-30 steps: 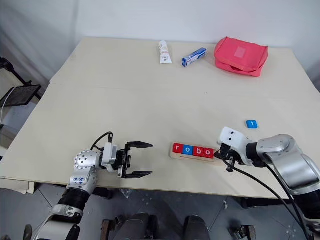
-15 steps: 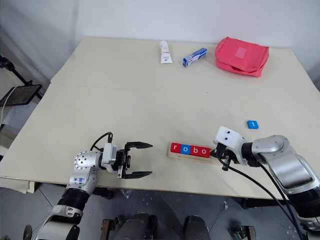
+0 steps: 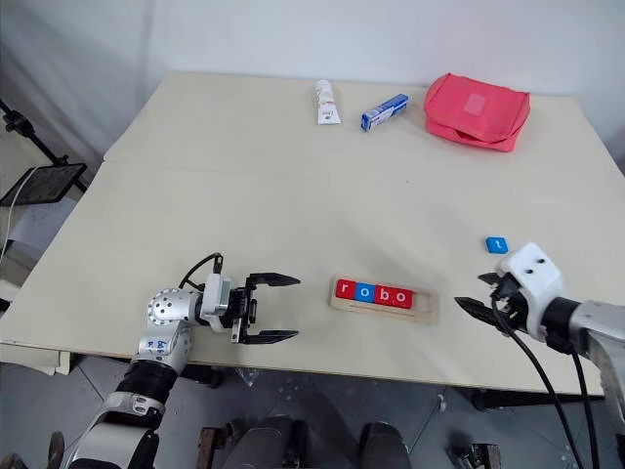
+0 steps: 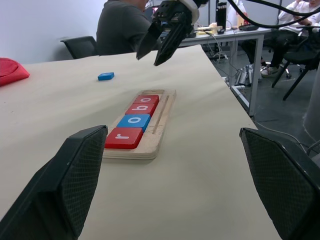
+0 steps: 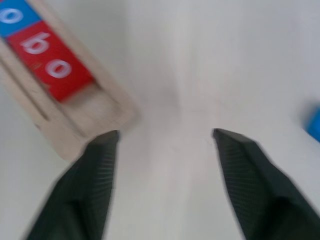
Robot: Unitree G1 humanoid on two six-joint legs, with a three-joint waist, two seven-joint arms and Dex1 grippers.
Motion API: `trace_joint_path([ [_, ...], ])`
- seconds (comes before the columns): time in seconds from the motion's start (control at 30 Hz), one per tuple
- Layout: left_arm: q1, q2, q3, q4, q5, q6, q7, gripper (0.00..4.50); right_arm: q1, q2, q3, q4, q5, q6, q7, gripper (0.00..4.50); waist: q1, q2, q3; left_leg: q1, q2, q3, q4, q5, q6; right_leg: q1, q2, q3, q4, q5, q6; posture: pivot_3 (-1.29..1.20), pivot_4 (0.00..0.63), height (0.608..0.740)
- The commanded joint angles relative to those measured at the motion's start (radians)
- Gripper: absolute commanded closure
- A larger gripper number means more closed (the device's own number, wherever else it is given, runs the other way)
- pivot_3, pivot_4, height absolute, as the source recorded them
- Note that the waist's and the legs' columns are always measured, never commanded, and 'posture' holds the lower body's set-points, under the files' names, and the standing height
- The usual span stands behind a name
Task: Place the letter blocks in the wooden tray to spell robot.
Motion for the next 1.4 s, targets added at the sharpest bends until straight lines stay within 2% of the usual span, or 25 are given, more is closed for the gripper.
trace_joint_path([
  [0.03,-0.017,-0.004,0.004,0.006,-0.007,-0.011,-0.014,0.0,0.037,0.023,-0.101,-0.051,0.04,0.011,-0.034,0.02,-0.002,0.0,0.0,0.0,0.0,0.0,0.0,0.0,0.0,0.0,0.0,0.0,0.0,0.0,0.0,0.0,0.15,0.74],
  [0.27,-0.038,-0.002,0.006,0.027,-0.009,-0.008,-0.034,0.0,0.06,0.13,-0.195,-0.055,0.076,0.019,-0.163,0.02,-0.001,0.0,0.0,0.0,0.0,0.0,0.0,0.0,0.0,0.0,0.0,0.0,0.0,0.0,0.0,0.0,0.15,0.74],
  [0.8,-0.014,0.022,0.013,-0.011,-0.015,0.006,-0.045,0.0,0.031,0.152,-0.161,-0.017,0.092,-0.01,-0.256,0.02,-0.002,0.0,0.0,0.0,0.0,0.0,0.0,0.0,0.0,0.0,0.001,0.001,0.0,0.0,0.0,0.0,0.15,0.74],
  [1.0,0.006,0.026,0.009,-0.049,-0.017,0.021,-0.039,0.0,-0.126,0.147,-0.061,0.157,0.038,-0.044,-0.314,0.02,-0.005,0.0,0.0,0.001,0.001,0.001,0.0,0.0,0.0,0.0,0.001,0.001,0.001,0.0,0.0,0.0,0.15,0.74],
  [1.23,0.04,0.041,0.014,-0.108,-0.018,0.046,-0.02,0.0,-0.409,0.158,0.072,0.547,-0.053,-0.205,-0.34,0.02,-0.014,0.0,0.0,0.001,0.001,0.001,0.0,0.0,0.0,-0.001,0.001,0.001,0.001,0.0,0.0,0.0,0.15,0.74],
  [1.4,0.074,0.054,0.016,-0.159,-0.019,0.061,0.001,0.0,-0.556,0.173,0.129,0.829,-0.11,-0.317,-0.363,0.02,-0.021,0.001,0.0,0.0,0.0,0.0,0.0,0.0,0.0,-0.002,0.0,0.0,0.003,0.0,0.0,0.0,0.15,0.74],
])
